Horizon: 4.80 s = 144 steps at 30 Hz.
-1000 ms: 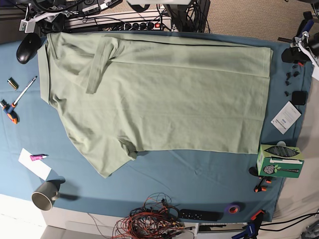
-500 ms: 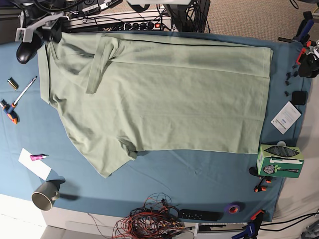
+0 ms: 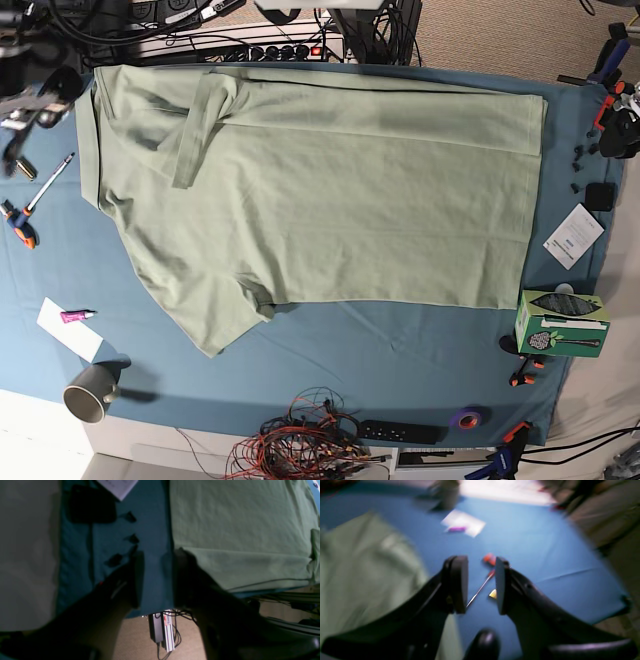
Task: Fold the T-shirt properly
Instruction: 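Move the right gripper to the shirt's hem corner and grasp it, then move the left gripper to the other hem corner and grasp it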
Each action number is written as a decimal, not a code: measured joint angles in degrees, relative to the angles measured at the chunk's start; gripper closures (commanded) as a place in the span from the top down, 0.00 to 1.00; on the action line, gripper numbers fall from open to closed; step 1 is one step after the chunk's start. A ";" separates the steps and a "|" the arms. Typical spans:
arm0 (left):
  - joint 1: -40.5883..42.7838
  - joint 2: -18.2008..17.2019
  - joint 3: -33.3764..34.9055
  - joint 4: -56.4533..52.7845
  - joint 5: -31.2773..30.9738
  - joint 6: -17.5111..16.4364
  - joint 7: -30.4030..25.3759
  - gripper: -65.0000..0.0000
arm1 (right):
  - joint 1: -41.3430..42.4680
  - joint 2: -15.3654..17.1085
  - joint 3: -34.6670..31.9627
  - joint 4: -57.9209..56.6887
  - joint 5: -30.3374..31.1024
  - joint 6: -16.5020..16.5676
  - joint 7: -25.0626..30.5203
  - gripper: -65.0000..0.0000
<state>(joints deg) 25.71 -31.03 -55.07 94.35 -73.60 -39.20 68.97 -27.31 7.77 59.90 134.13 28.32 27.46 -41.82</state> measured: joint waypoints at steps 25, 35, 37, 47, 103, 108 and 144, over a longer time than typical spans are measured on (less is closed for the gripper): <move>0.94 0.22 -0.07 0.04 0.87 -0.50 -1.79 0.31 | 76.78 22.05 -36.46 -106.77 -5.73 5.79 6.54 0.30; 0.96 0.52 -0.07 0.04 0.87 -0.50 -1.77 0.31 | 74.77 14.01 -37.57 -112.37 -14.43 -1.95 6.82 0.30; 0.94 0.52 -0.07 0.04 0.85 -0.50 -1.77 0.31 | 72.46 12.81 -37.57 -112.50 -17.38 -2.16 8.79 0.30; 0.94 0.52 -0.07 0.04 0.85 -0.50 -1.77 0.31 | 69.81 11.39 -37.57 -112.26 -18.84 -1.95 12.04 0.30; -9.97 -4.57 17.00 -0.48 19.39 4.48 -12.74 0.31 | 63.04 11.56 -37.53 -111.62 -3.93 9.03 11.02 0.00; -20.85 -4.63 27.63 -9.27 29.68 8.76 -18.86 0.31 | 63.04 11.54 -37.53 -111.62 -3.93 9.01 10.97 0.00; -54.77 4.59 32.24 -59.87 27.65 4.83 -23.87 0.31 | 63.04 11.56 -37.53 -111.62 -3.78 9.03 10.97 0.00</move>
<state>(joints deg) -29.06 -26.44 -22.83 34.48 -45.95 -34.37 45.10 35.73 19.33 22.37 22.50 24.53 36.49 -30.85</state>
